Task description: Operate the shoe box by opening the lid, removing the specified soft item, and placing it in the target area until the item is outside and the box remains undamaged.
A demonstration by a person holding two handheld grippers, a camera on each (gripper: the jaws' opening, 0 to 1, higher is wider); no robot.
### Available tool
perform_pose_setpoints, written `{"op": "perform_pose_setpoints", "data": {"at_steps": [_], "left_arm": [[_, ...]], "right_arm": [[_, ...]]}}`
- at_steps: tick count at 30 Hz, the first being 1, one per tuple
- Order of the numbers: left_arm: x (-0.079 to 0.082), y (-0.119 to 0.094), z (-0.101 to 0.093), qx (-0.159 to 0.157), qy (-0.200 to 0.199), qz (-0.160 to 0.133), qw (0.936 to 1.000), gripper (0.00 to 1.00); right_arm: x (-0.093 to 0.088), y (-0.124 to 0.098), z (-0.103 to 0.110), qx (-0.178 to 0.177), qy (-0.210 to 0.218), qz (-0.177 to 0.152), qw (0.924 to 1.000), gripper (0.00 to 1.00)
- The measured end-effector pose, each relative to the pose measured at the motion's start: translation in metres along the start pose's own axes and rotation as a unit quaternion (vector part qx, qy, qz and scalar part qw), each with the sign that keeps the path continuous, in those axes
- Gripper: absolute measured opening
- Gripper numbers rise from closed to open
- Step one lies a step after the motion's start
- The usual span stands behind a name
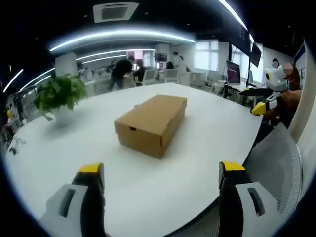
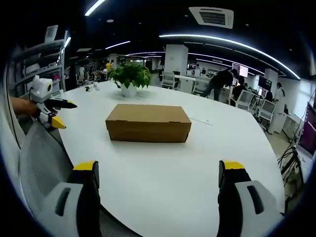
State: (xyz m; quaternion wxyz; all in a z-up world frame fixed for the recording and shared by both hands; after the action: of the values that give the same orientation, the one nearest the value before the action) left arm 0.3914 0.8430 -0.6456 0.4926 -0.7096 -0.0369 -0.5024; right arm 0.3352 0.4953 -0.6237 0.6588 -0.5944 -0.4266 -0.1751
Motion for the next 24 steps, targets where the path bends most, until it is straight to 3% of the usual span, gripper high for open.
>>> {"op": "perform_pose_setpoints", "data": {"at_steps": [24], "left_arm": [[0.0002, 0.0011, -0.0011, 0.0, -0.003, 0.0, 1.0, 0.98]], "right_arm": [[0.0006, -0.0003, -0.0008, 0.0, -0.003, 0.002, 1.0, 0.96]]}}
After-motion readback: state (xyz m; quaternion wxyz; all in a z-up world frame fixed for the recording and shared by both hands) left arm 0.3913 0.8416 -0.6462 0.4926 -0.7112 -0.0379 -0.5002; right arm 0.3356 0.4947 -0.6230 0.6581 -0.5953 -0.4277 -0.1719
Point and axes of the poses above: the point that each gripper's makers call its tool centre point, and the gripper's own axes: y roughly forward along the fingers, z roughly to its left, x roughly out of its top, the point moved 5 cm from there along -y, roughly backward along the fingers, and after that the axes turned 14 degrees about z, right-handed, at the moved point
